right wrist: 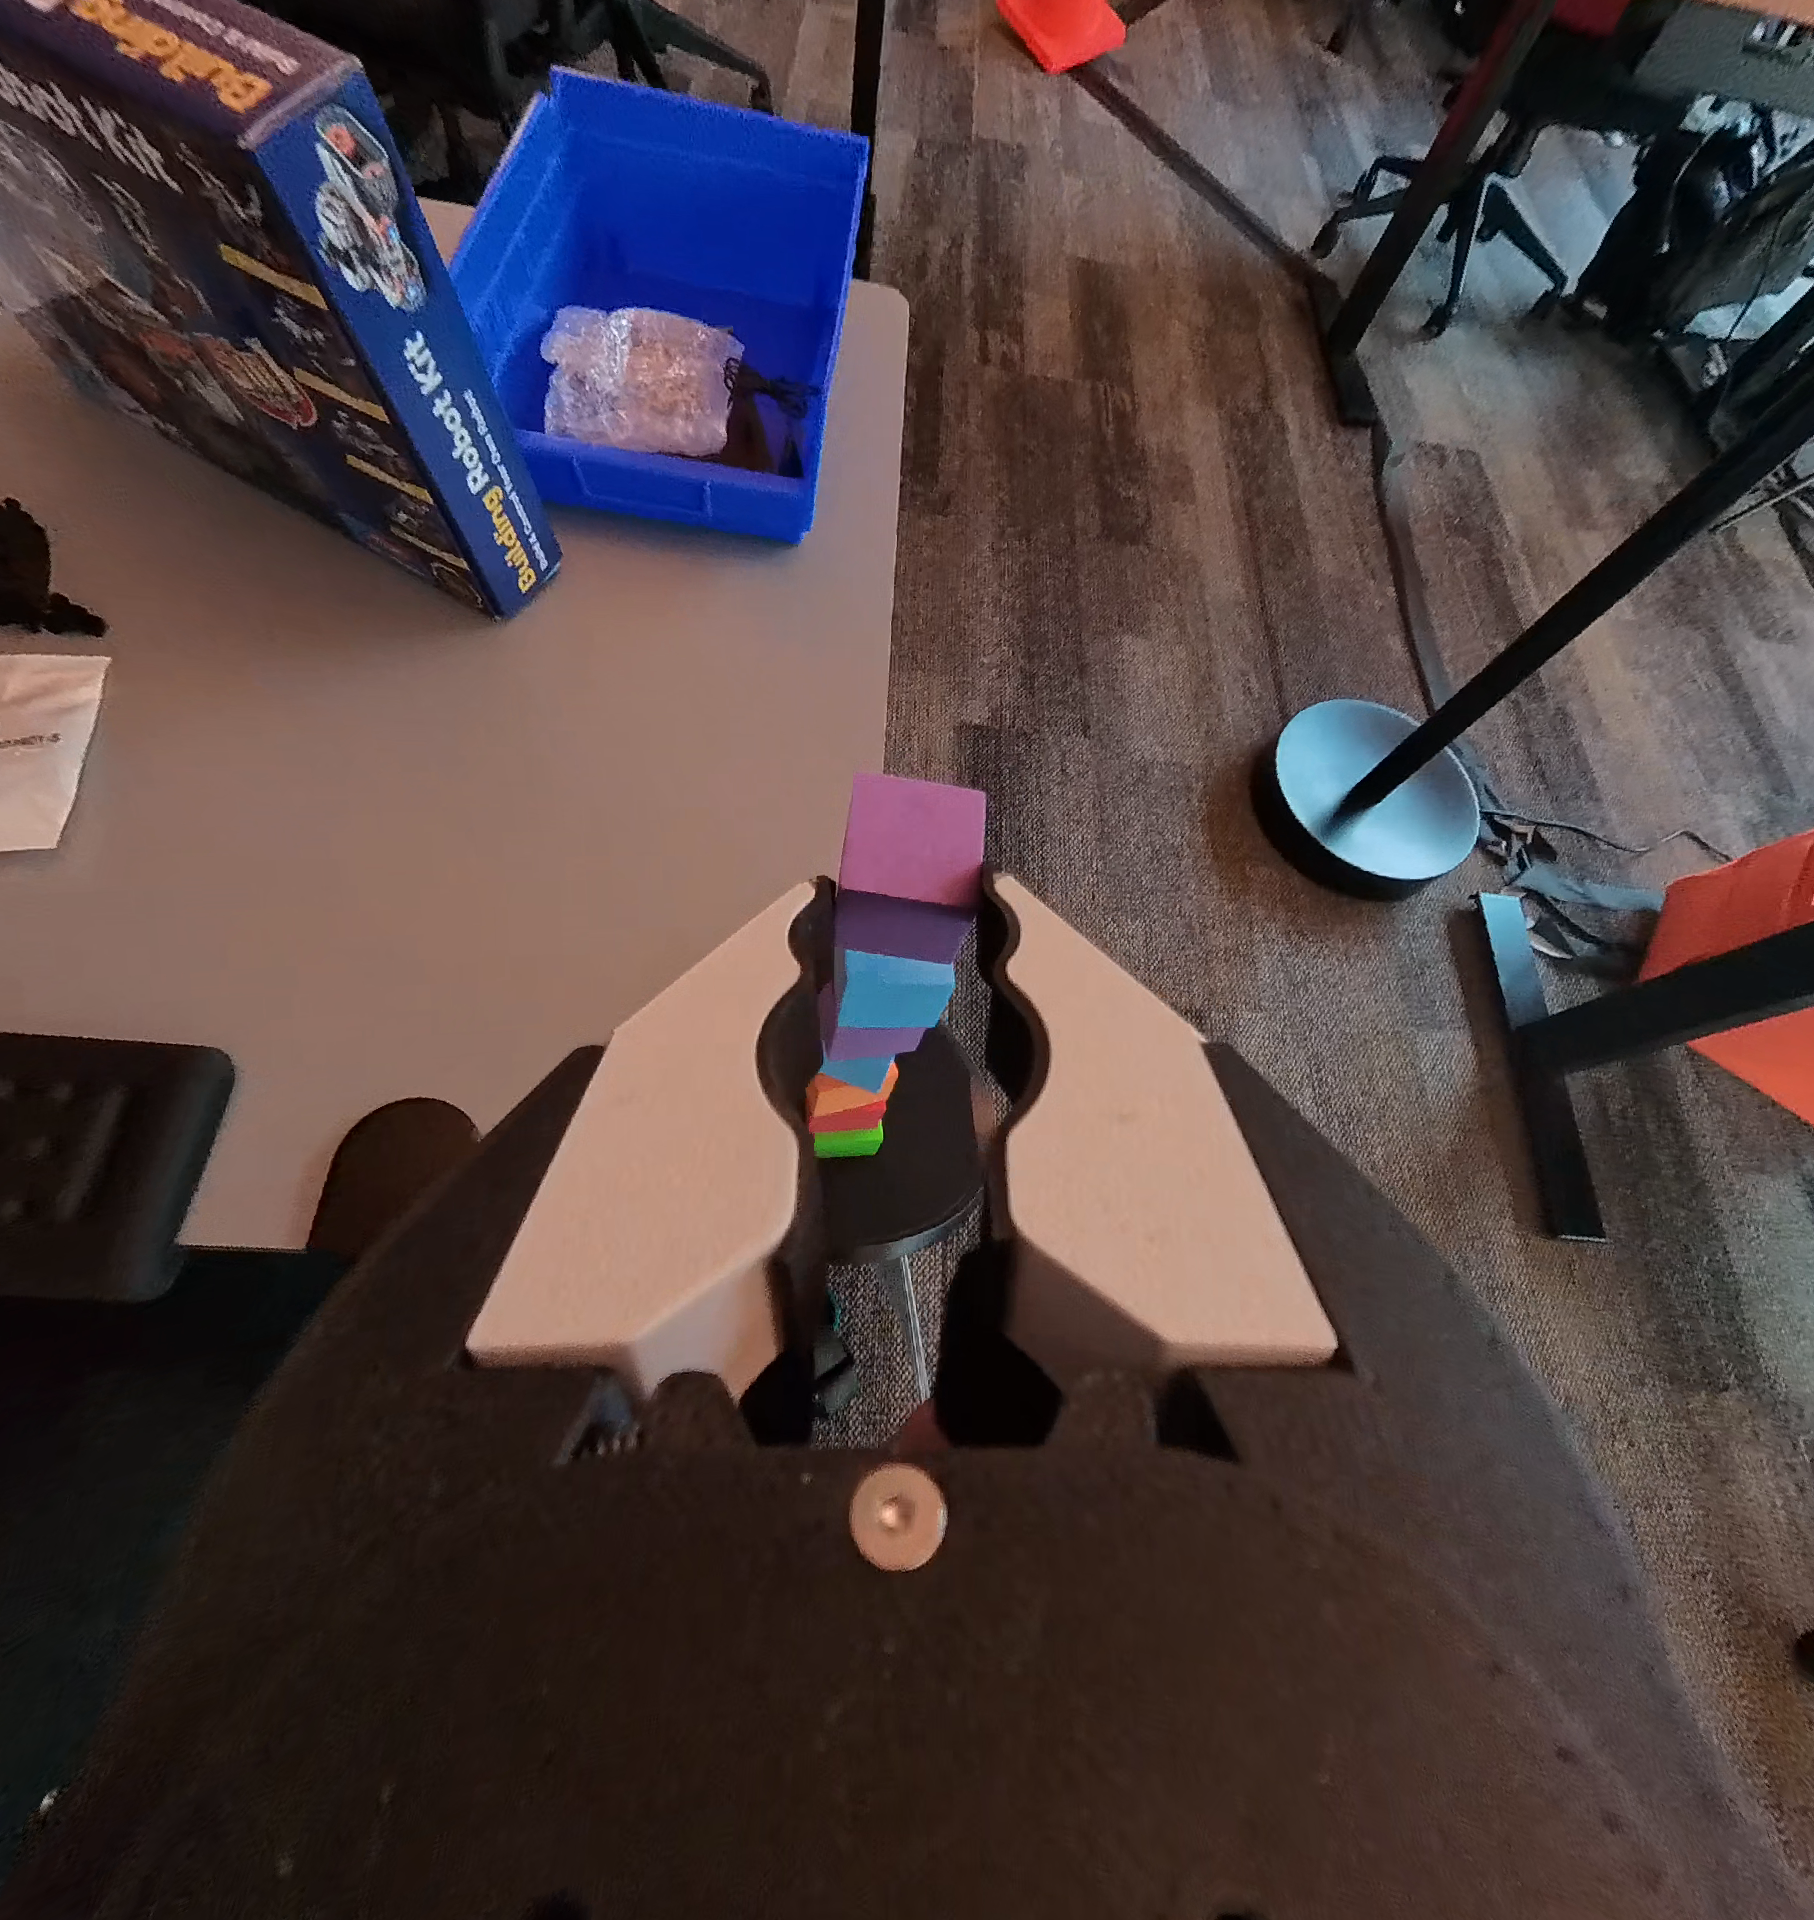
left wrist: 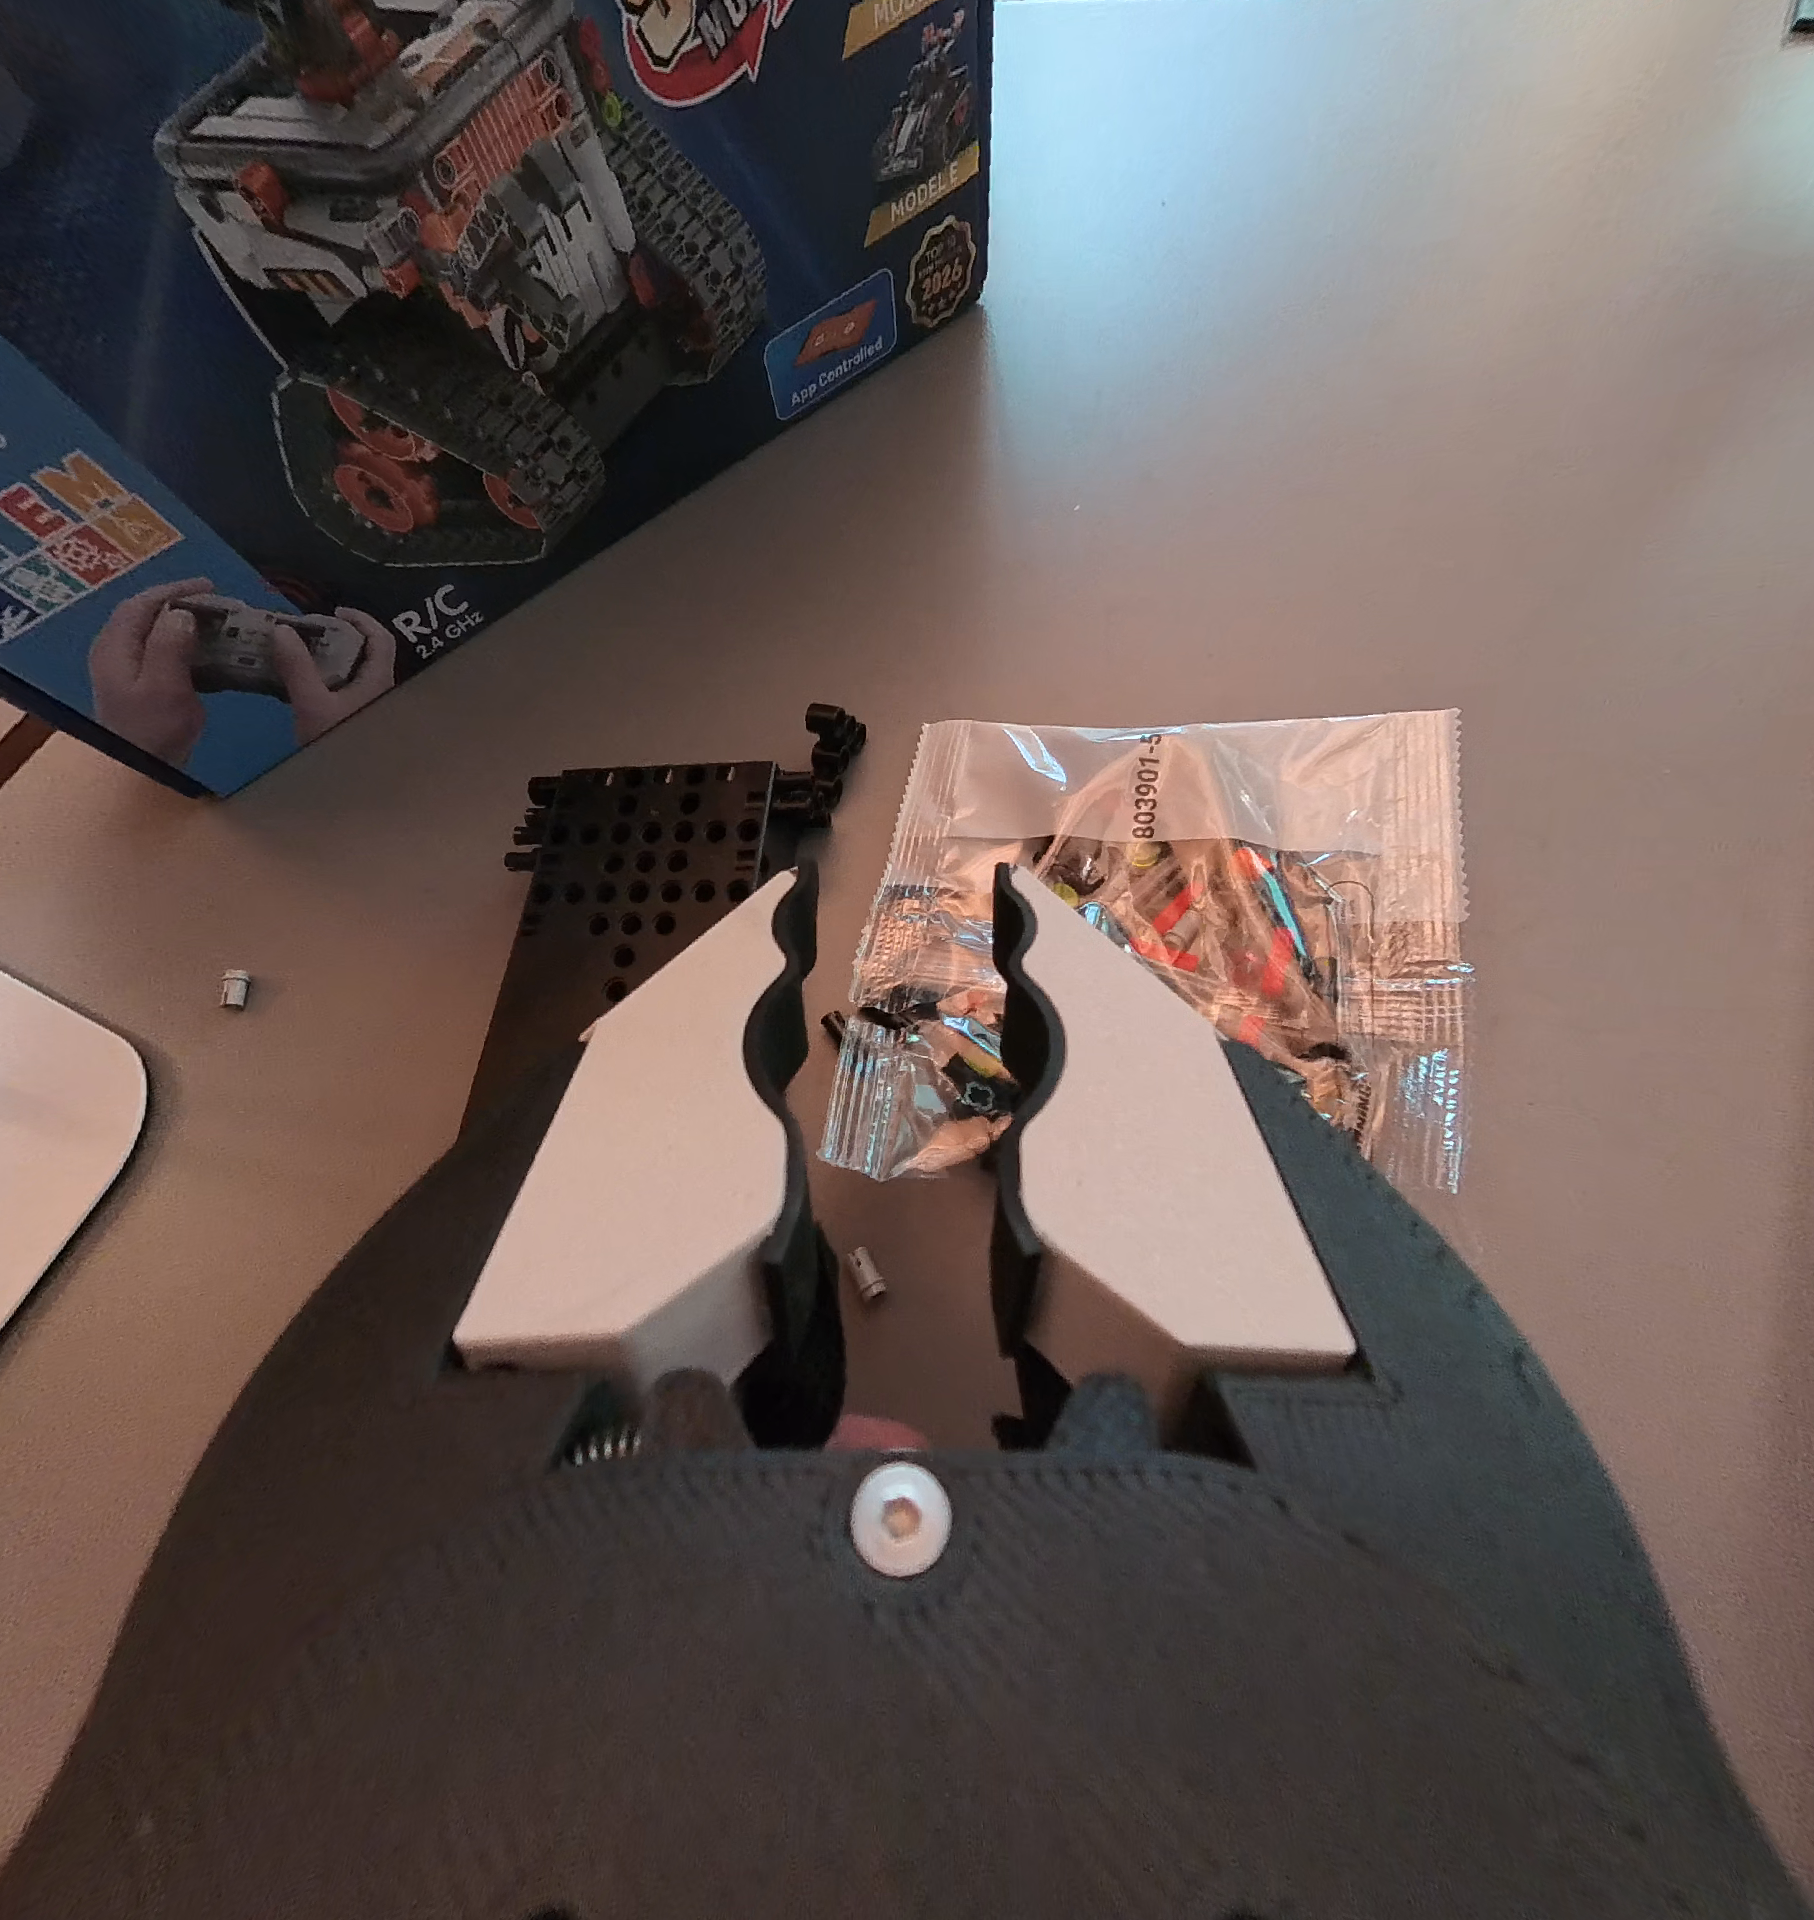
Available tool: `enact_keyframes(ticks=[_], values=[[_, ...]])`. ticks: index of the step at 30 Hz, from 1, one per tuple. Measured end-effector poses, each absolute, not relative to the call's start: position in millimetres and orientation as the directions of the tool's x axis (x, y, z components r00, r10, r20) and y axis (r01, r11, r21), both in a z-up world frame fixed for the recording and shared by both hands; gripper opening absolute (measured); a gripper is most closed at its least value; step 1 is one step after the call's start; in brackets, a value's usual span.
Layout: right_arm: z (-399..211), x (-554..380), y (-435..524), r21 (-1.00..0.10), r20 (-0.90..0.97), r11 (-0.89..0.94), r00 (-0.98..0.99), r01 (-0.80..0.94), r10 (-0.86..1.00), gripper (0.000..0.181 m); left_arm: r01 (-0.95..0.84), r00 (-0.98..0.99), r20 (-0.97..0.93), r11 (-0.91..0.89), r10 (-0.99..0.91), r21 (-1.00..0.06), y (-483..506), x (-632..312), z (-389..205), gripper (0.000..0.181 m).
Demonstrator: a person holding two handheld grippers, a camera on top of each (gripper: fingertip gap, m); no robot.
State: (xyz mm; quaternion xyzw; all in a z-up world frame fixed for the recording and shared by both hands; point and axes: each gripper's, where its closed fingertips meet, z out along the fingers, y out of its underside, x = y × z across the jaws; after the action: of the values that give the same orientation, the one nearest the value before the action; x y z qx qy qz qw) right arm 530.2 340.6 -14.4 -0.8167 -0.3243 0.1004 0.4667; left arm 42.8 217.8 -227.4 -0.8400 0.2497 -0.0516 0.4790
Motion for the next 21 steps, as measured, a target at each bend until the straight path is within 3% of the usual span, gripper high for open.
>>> enact_keyframes(ticks=[15,21], values=[[-36,533,344,-0.793,0.113,-0.402,0.76,0.457,0.64,0.027,-0.375,0.867,-0.153,-0.419,-0.475,-0.827,218,44,-229,0.032],[-33,532,343,-0.807,0.113,-0.388,0.762,0.445,0.638,0.039,-0.377,0.866,-0.154,-0.419,-0.476,-0.826,218,44,-229,0.032]])
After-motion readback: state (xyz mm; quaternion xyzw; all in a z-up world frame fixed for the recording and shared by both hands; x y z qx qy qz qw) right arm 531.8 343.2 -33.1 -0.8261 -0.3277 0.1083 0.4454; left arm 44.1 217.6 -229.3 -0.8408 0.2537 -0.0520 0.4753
